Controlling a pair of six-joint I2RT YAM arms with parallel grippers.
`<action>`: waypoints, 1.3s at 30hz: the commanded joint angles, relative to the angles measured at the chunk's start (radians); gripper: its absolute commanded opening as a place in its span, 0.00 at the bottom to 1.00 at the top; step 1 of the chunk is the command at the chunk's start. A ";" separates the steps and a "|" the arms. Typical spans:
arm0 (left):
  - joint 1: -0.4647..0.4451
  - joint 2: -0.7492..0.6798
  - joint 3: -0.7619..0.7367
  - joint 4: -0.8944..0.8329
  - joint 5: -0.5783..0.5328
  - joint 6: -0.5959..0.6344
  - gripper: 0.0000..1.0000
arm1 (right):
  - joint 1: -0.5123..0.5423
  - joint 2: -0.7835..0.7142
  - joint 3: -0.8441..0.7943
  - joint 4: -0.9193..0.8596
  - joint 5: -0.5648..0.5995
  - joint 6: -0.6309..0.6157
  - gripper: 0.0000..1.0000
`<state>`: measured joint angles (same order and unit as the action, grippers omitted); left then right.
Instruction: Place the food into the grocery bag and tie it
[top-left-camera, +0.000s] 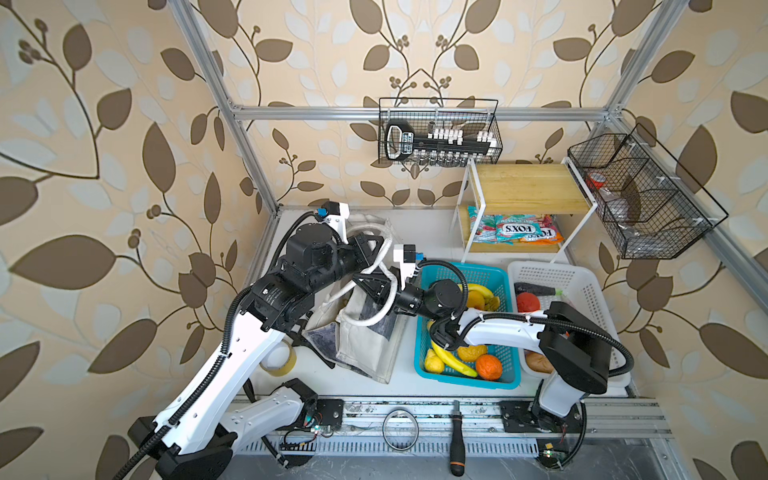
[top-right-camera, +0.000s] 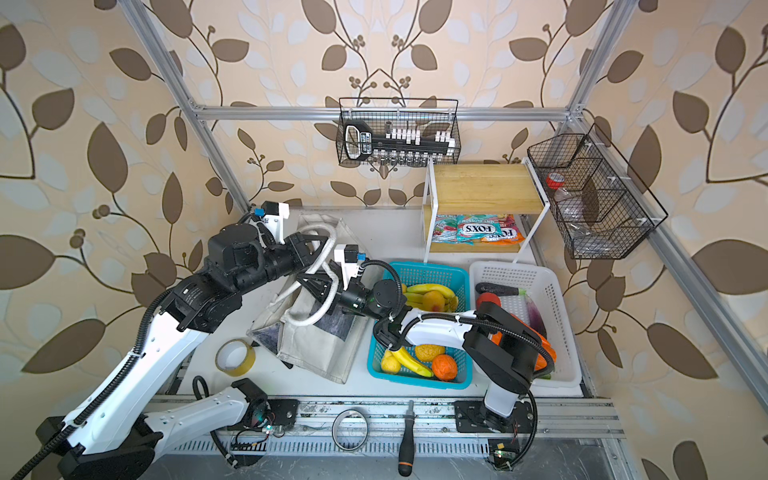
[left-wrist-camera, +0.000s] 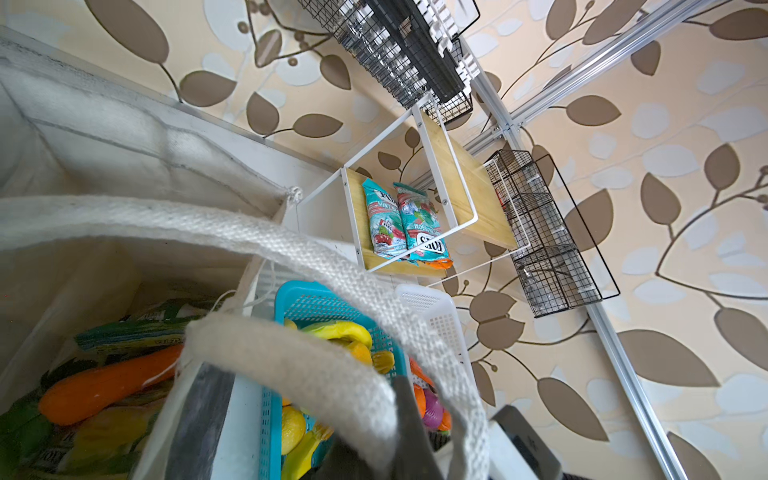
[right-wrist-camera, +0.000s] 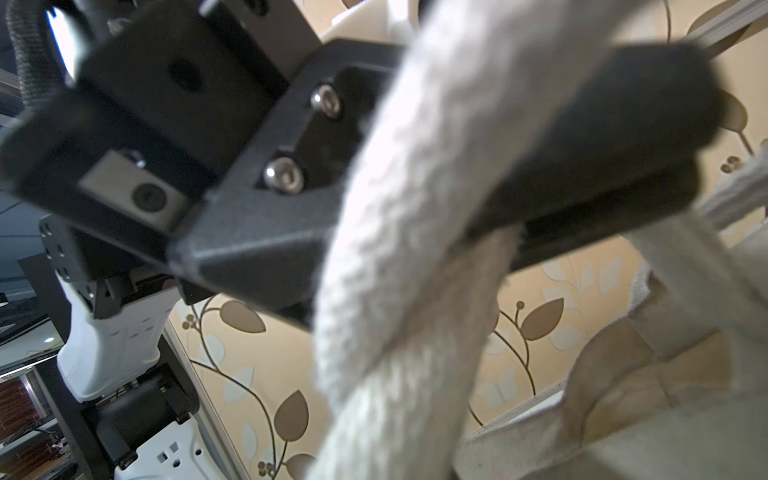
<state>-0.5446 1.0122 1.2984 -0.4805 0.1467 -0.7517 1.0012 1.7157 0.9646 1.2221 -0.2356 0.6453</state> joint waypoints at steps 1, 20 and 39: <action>-0.007 -0.025 0.060 0.013 -0.028 0.053 0.00 | -0.013 -0.037 -0.015 0.007 0.015 0.000 0.00; 0.239 -0.035 0.086 -0.103 0.091 0.171 0.00 | -0.139 -0.207 0.176 -0.886 -0.092 -0.113 0.00; 0.773 0.116 0.093 0.013 0.428 0.065 0.00 | -0.347 -0.161 0.588 -1.916 0.101 -0.438 0.00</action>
<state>0.1936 1.1423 1.3338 -0.5709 0.5964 -0.7021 0.6804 1.5459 1.5269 -0.4831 -0.2462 0.2836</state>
